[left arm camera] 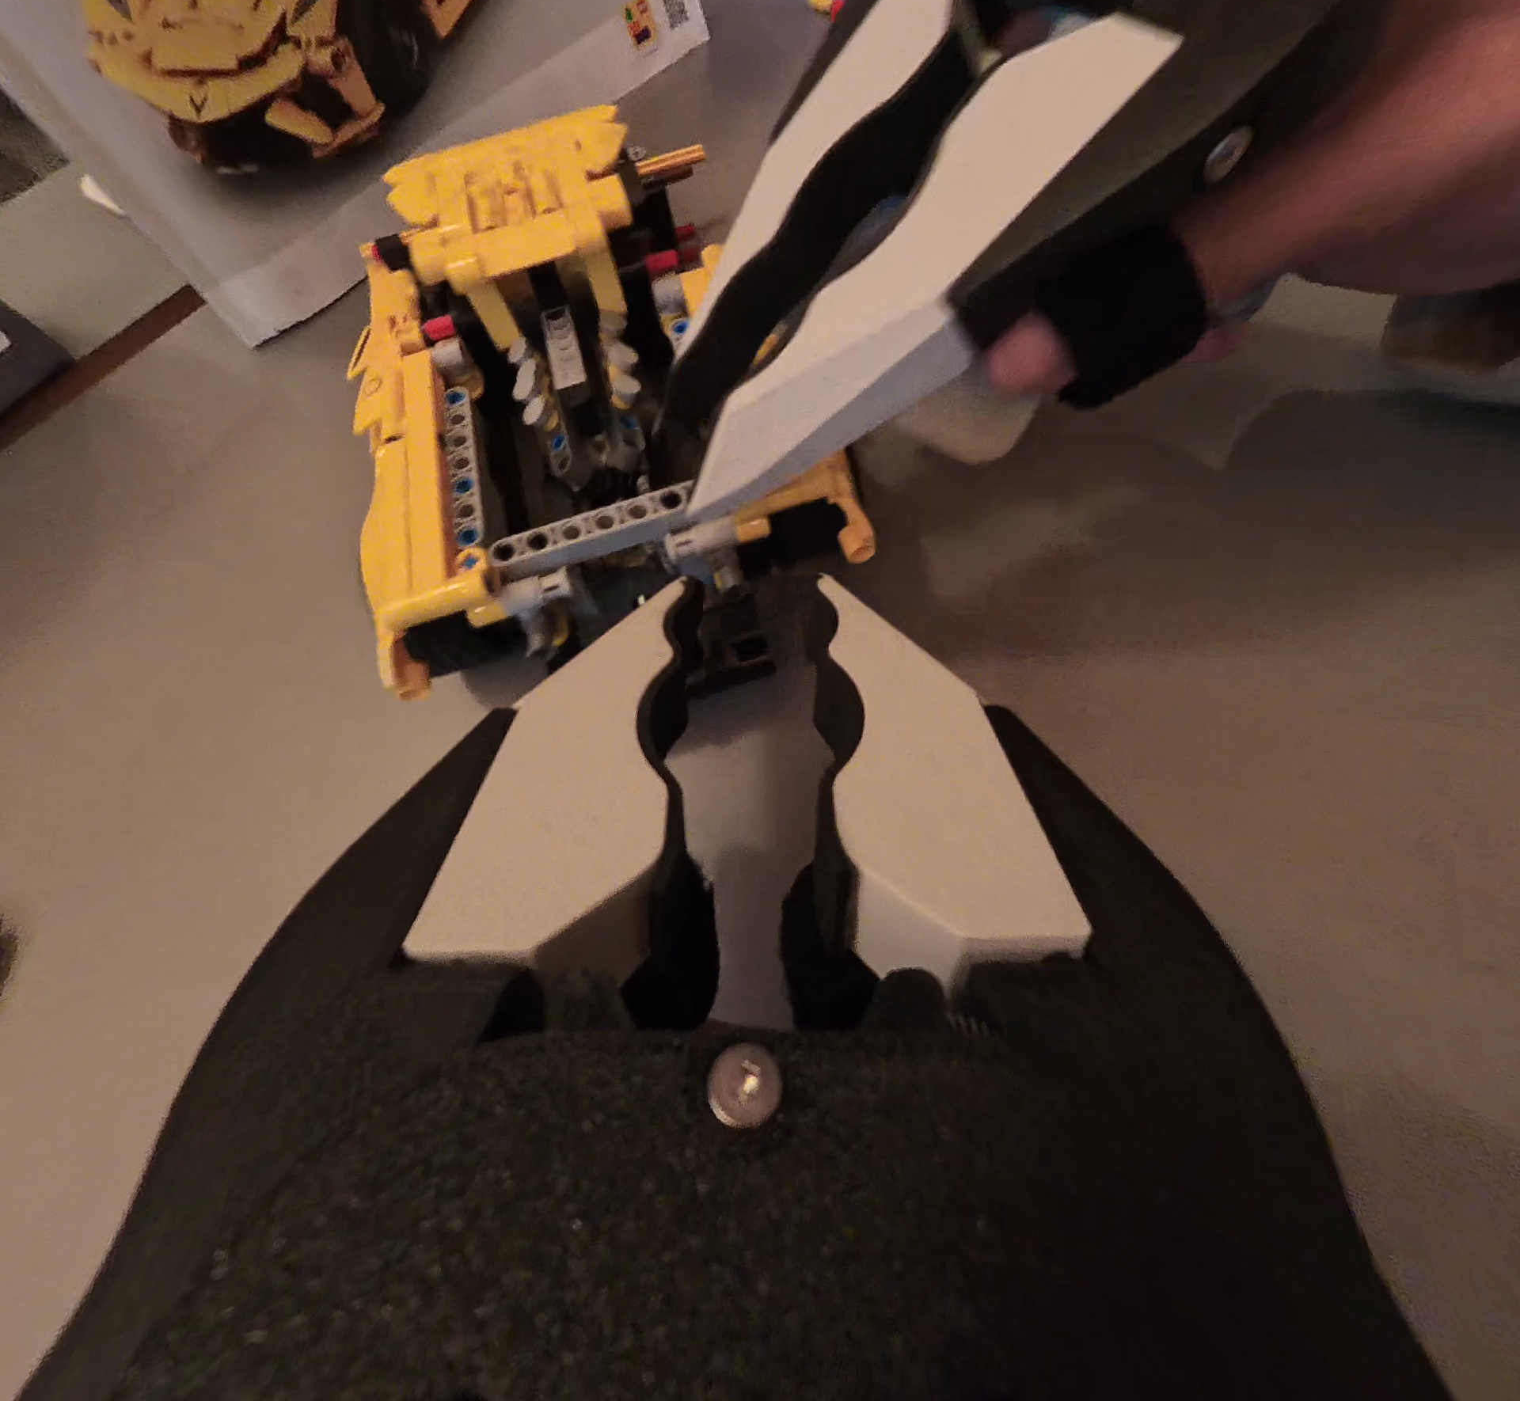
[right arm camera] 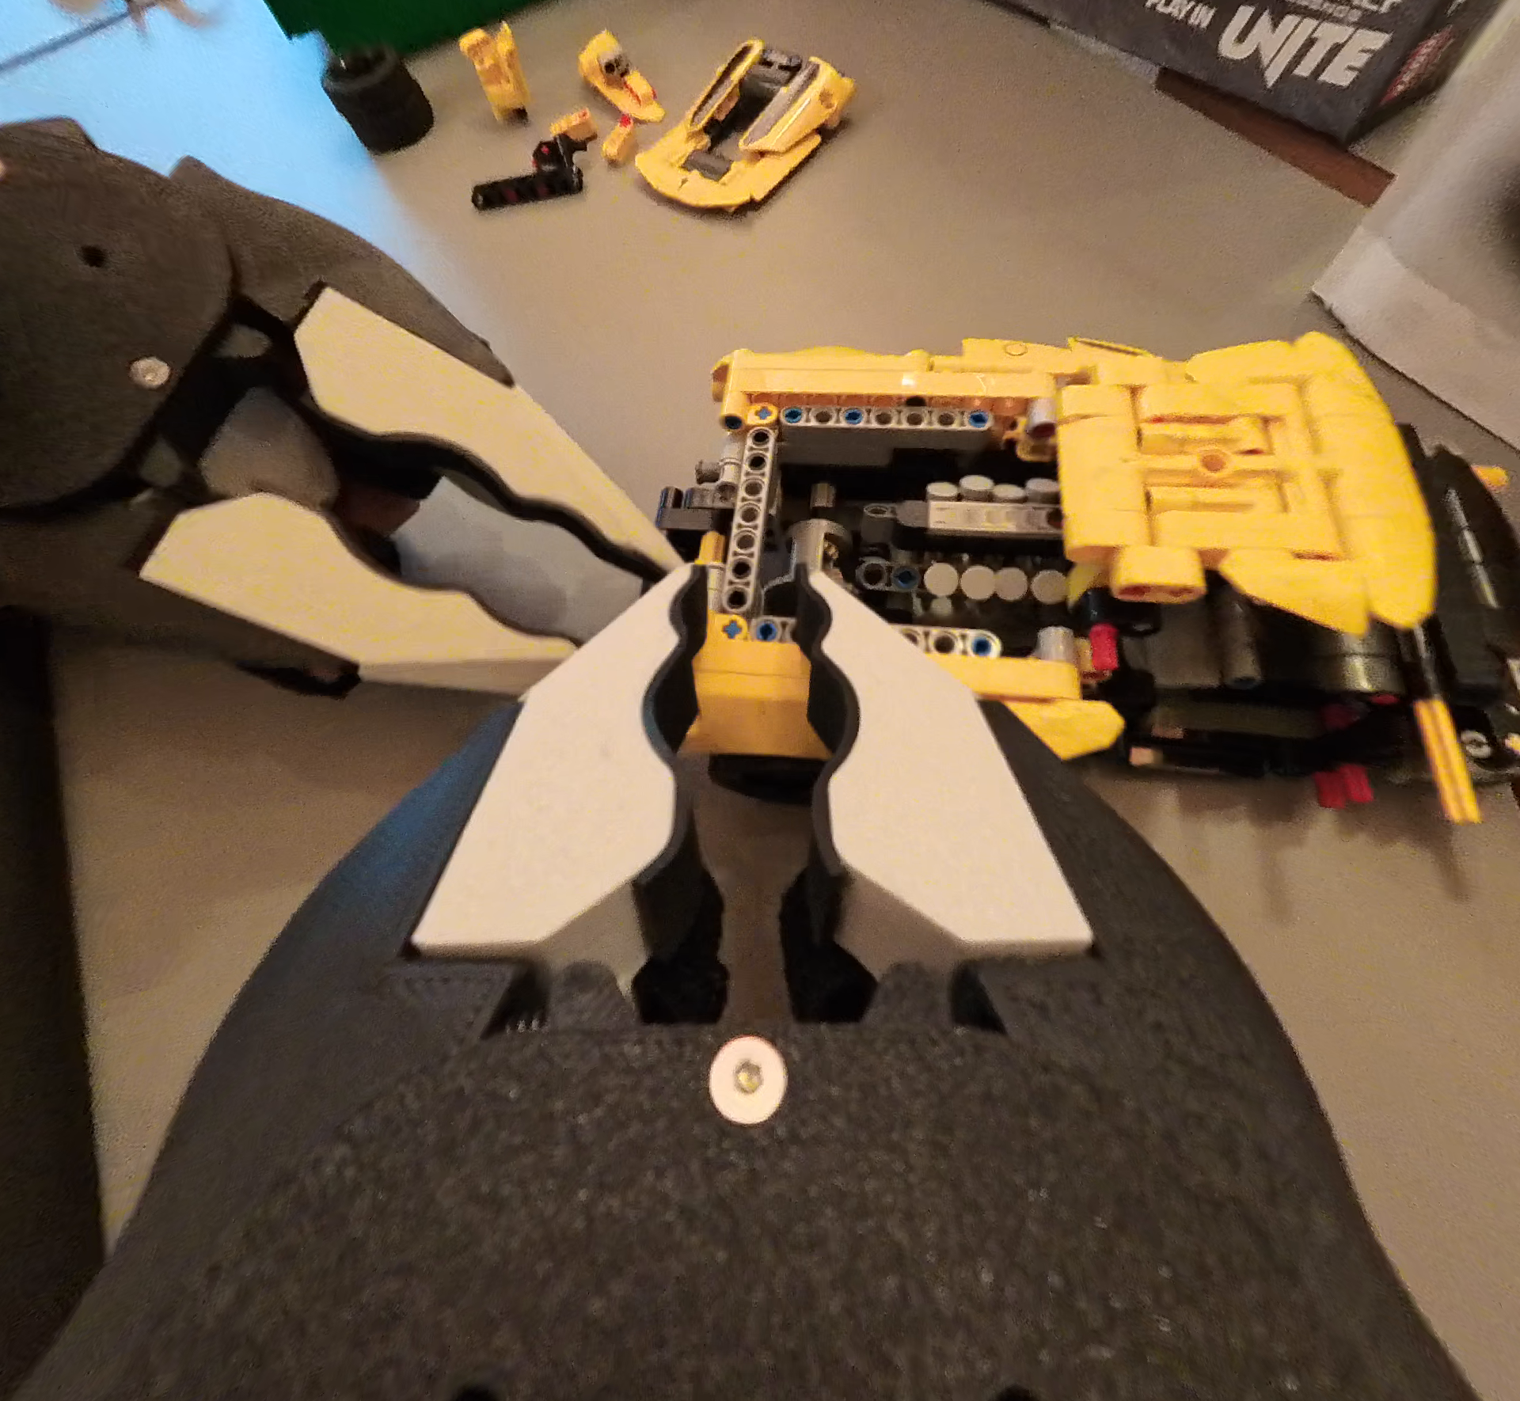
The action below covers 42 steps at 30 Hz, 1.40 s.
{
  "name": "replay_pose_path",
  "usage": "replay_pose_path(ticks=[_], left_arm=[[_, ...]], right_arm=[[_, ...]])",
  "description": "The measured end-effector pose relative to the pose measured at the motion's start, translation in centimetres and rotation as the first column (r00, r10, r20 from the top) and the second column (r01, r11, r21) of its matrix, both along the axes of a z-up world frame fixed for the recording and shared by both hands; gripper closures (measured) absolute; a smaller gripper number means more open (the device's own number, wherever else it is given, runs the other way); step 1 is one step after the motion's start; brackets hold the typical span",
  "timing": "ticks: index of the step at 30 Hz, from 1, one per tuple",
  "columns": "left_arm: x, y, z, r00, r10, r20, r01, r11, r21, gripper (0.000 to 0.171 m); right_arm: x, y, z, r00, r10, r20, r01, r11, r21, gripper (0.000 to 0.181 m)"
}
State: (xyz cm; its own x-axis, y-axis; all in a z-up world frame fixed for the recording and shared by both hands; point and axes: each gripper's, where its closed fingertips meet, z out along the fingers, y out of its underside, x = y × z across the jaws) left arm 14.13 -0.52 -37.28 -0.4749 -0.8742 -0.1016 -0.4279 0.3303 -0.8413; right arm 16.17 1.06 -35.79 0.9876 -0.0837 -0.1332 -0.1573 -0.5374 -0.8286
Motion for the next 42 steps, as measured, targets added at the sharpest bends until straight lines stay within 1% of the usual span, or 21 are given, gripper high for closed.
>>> replay_pose_path(ticks=[2, 3, 5, 7, 11, 14, 16, 17, 18, 20, 22, 25, 26, 27, 28, 30, 32, 33, 36, 38, 42], left_arm=[[0.4, 0.0, -0.8, 0.999, 0.031, -0.014, -0.03, 0.998, 0.058, 0.152], [0.5, 0.1, -1.0, 0.999, 0.047, -0.013, -0.046, 0.996, 0.079, 0.154], [0.8, 0.6, -0.9, 0.998, 0.068, 0.012, -0.068, 0.992, 0.101, 0.166], [0.7, 0.6, -0.9, 0.997, 0.074, -0.005, -0.073, 0.995, 0.066, 0.166], [0.5, 0.6, -0.7, 0.995, 0.095, -0.024, -0.095, 0.995, -0.005, 0.163], [0.5, 0.5, -0.8, 0.995, 0.086, -0.054, -0.087, 0.996, -0.03, 0.167], [0.3, 0.4, -0.7, 0.997, 0.064, -0.052, -0.064, 0.998, -0.015, 0.171], [0.0, 0.0, -0.3, 0.998, 0.042, -0.038, -0.043, 0.999, -0.027, 0.171], [-0.2, -0.3, 0.3, 0.999, 0.038, -0.017, -0.039, 0.998, -0.047, 0.171], [-0.5, 0.0, 0.7, 0.998, 0.057, 0.004, -0.057, 0.998, -0.012, 0.171], [-0.4, 0.5, 0.9, 0.997, 0.069, 0.016, -0.069, 0.998, -0.006, 0.171], [0.1, 0.6, 0.9, 0.995, 0.098, 0.009, -0.097, 0.994, -0.057, 0.171], [0.3, 0.4, 0.6, 0.995, 0.098, -0.001, -0.098, 0.994, -0.058, 0.161], [0.4, 0.4, 0.3, 0.995, 0.104, -0.009, -0.105, 0.993, -0.049, 0.153], [0.6, 0.5, 0.3, 0.993, 0.114, -0.006, -0.114, 0.993, -0.037, 0.151], [0.8, 0.1, 0.2, 0.995, 0.1, -0.005, -0.1, 0.994, -0.042, 0.157], [1.0, 0.1, 0.3, 0.994, 0.108, -0.004, -0.108, 0.993, -0.045, 0.16], [1.2, 0.4, 0.3, 0.993, 0.12, 0.001, -0.12, 0.992, -0.035, 0.168], [1.3, 0.3, 0.2, 0.992, 0.125, -0.028, -0.126, 0.99, -0.061, 0.169], [1.2, 0.4, 0.2, 0.992, 0.124, -0.029, -0.124, 0.992, -0.027, 0.169], [0.4, 0.5, 0.3, 0.989, 0.142, -0.033, -0.142, 0.99, 0.001, 0.17]], right_arm=[[-0.1, 0.7, -0.5, 1.0, 0.007, 0.022, -0.006, 1.0, -0.021, 0.169], [-0.3, 0.8, -0.5, 1.0, 0.015, 0.0, -0.015, 1.0, -0.027, 0.174], [-0.3, 0.7, -0.5, 0.997, 0.014, -0.075, -0.018, 0.999, -0.046, 0.174], [-0.3, 0.7, -0.5, 0.991, -0.004, -0.133, -0.001, 0.999, -0.038, 0.174], [-0.2, 0.7, -0.5, 0.993, -0.012, -0.121, 0.007, 0.999, -0.038, 0.174], [-0.1, 0.7, -0.5, 0.989, -0.019, -0.145, 0.014, 0.999, -0.034, 0.174], [-0.1, 0.7, -0.6, 0.99, -0.018, -0.138, 0.013, 0.999, -0.034, 0.174], [0.2, 0.6, -0.6, 0.991, -0.033, -0.133, 0.028, 0.999, -0.038, 0.174], [0.8, 0.4, -0.6, 0.991, -0.061, -0.12, 0.057, 0.998, -0.041, 0.174], [2.1, 0.0, -0.6, 0.992, -0.106, -0.073, 0.103, 0.994, -0.046, 0.175], [1.6, 0.1, -0.6, 0.992, -0.077, -0.105, 0.073, 0.997, -0.038, 0.175], [0.5, 0.5, -0.6, 0.988, -0.045, -0.149, 0.04, 0.998, -0.038, 0.175], [0.4, 0.5, -0.6, 0.988, -0.045, -0.149, 0.04, 0.998, -0.038, 0.175], [0.5, 0.5, -0.6, 0.987, -0.049, -0.154, 0.044, 0.998, -0.038, 0.175], [0.5, 0.5, -0.6, 0.986, -0.051, -0.158, 0.045, 0.998, -0.037, 0.175], [0.4, 0.5, -0.6, 0.986, -0.055, -0.159, 0.05, 0.998, -0.038, 0.175], [0.3, 0.5, -0.6, 0.985, -0.057, -0.161, 0.051, 0.998, -0.042, 0.175], [0.3, 0.5, -0.6, 0.985, -0.06, -0.162, 0.054, 0.998, -0.043, 0.174], [0.4, 0.5, -0.6, 0.985, -0.07, -0.156, 0.064, 0.997, -0.044, 0.174], [0.3, 0.5, -0.6, 0.985, -0.064, -0.159, 0.058, 0.997, -0.045, 0.174], [-0.3, 0.6, -0.6, 0.985, -0.029, -0.168, 0.021, 0.999, -0.047, 0.175]])
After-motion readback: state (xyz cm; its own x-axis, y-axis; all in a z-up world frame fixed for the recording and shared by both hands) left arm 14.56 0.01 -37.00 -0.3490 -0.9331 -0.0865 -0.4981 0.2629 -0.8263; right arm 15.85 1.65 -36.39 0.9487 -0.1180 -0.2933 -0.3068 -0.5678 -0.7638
